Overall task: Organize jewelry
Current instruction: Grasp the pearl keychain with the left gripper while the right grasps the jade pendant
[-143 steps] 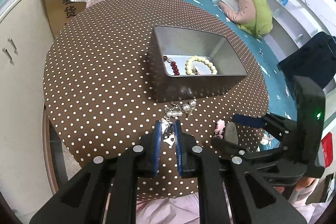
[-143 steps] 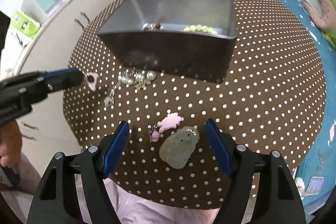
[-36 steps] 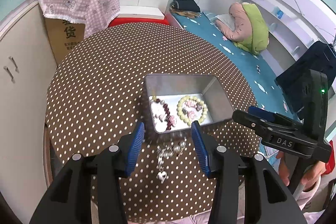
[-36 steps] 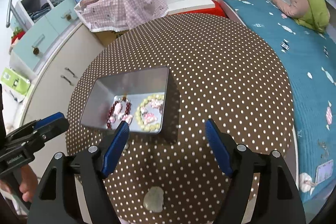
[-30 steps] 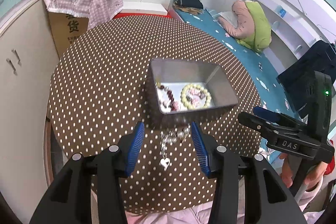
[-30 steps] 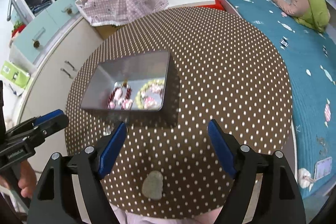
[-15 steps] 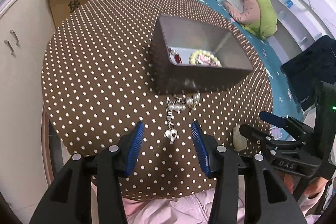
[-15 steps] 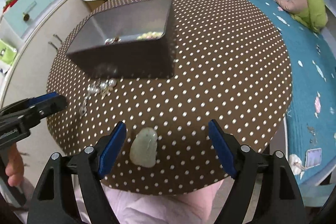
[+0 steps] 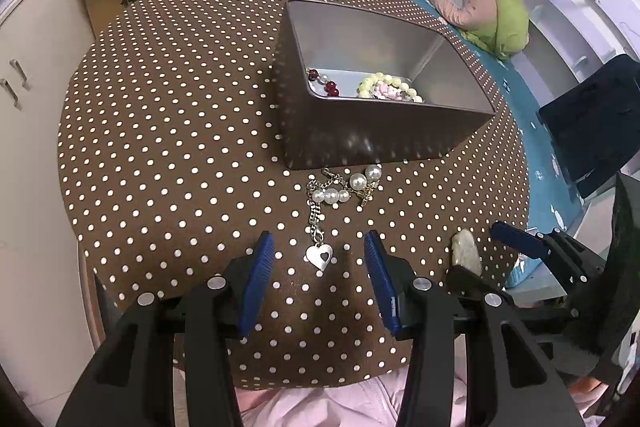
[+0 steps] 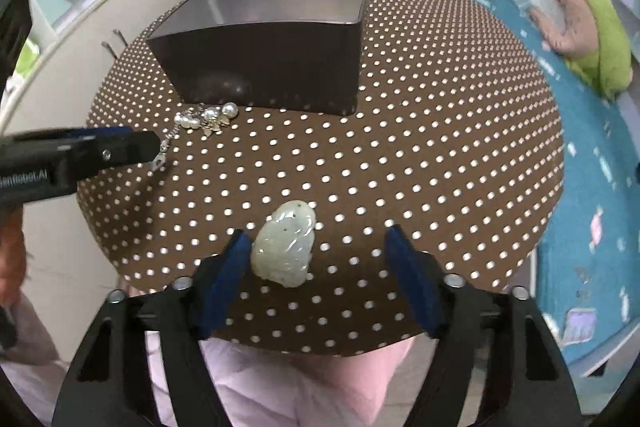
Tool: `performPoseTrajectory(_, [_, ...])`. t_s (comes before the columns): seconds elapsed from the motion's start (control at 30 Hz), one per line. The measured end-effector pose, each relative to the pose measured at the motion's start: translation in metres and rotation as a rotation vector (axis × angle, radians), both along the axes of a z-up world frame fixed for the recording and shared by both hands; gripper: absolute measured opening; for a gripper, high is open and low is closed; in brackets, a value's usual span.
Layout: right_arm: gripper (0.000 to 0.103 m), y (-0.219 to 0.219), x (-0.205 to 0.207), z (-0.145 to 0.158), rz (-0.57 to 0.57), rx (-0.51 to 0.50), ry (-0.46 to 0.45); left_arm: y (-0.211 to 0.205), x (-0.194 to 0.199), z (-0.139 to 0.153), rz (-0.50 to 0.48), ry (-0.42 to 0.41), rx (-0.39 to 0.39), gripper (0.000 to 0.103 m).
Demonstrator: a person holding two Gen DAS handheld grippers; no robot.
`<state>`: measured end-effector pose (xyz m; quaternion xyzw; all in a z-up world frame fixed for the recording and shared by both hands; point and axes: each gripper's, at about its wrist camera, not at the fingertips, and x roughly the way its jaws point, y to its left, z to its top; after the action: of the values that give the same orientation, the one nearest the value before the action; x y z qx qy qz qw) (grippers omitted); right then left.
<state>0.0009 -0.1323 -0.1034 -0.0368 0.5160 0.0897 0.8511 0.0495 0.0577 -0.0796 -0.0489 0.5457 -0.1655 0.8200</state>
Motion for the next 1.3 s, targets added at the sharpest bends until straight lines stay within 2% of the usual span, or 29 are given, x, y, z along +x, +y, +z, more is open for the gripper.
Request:
performPoseTrajectory(0.07, [0.053,-0.002,-0.001,0.0,-0.005,-0.006,-0.014,-0.004,0.004,-0.002,-0.002,0.004,0.003,0.045])
performPoseTrajectory(0.13, [0.039,-0.005,0.0,0.001,-0.02,-0.002,-0.02,-0.007,0.008,-0.003,-0.004,0.007,0.007,0.045])
performPoseTrajectory(0.2, [0.031,-0.013,0.001,0.001,-0.045,0.012,-0.023,-0.011,0.013,-0.004,-0.009,0.011,0.012,0.045])
performPoseTrajectory(0.3, [0.03,-0.023,0.008,0.0,-0.063,0.058,-0.013,-0.021,0.022,-0.004,-0.015,0.01,0.019,0.045])
performPoseTrajectory(0.7, [0.03,-0.033,0.045,0.003,-0.081,0.081,-0.001,-0.039,0.04,-0.008,-0.015,-0.003,0.066,0.045])
performPoseTrajectory(0.8, [0.03,-0.033,0.051,0.003,-0.078,0.082,0.001,-0.04,0.041,-0.009,-0.023,-0.007,0.067,0.041])
performPoseTrajectory(0.87, [0.03,-0.032,0.056,0.003,-0.075,0.083,0.001,-0.039,0.04,-0.011,-0.021,-0.02,0.095,0.028])
performPoseTrajectory(0.97, [0.03,-0.031,0.061,0.003,-0.074,0.088,0.0,-0.038,0.041,-0.012,-0.021,-0.028,0.108,0.017])
performPoseTrajectory(1.3, [0.03,-0.029,0.072,0.003,-0.082,0.106,0.004,-0.019,0.033,-0.009,0.001,-0.029,0.081,0.017])
